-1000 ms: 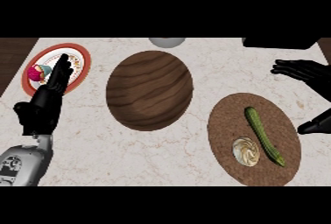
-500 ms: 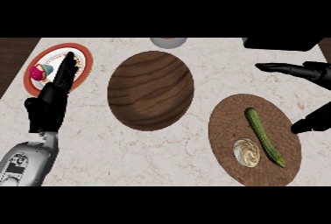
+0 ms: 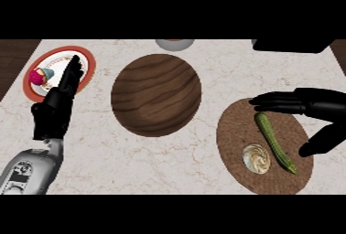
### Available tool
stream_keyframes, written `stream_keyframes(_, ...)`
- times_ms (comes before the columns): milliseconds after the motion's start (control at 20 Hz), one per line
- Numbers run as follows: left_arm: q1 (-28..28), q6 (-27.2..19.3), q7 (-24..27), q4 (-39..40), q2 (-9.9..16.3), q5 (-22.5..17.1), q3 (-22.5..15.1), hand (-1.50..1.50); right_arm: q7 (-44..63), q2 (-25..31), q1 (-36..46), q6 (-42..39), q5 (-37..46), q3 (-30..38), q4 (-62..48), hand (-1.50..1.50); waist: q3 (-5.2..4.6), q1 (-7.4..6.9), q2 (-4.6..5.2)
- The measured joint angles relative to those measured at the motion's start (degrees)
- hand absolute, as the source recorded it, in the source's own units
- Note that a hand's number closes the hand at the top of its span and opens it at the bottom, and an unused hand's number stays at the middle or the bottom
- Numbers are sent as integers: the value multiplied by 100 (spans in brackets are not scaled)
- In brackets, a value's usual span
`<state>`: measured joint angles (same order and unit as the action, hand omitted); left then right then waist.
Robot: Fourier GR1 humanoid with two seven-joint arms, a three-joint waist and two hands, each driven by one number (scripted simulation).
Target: Pick the squash from the placemat and place it in the bowl
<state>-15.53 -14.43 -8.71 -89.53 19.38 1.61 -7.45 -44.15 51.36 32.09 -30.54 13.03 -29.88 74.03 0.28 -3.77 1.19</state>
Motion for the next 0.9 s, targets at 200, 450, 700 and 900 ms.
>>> stream_keyframes(200, -14, -10, 22, 38, -17, 45, 11, 0, -380, 65, 96, 513, 665, -655, -303, -150, -8, 21, -9)
stream_keyframes(450, 90, -22, -23, -63, -49, 97, 12, 0, -746, -115, 374, 1003, 1380, -1229, -1132, -150, -16, 68, -35)
stream_keyframes(700, 131, 27, 13, 17, -44, 96, 135, 0, -1011, -593, 623, 1323, 1801, -1547, -1969, -150, -20, 149, -56)
stream_keyframes(900, 231, -11, 20, -45, -107, 185, 126, 0, -1160, -1037, 763, 1519, 2004, -1687, -2575, -150, -21, 179, -67)
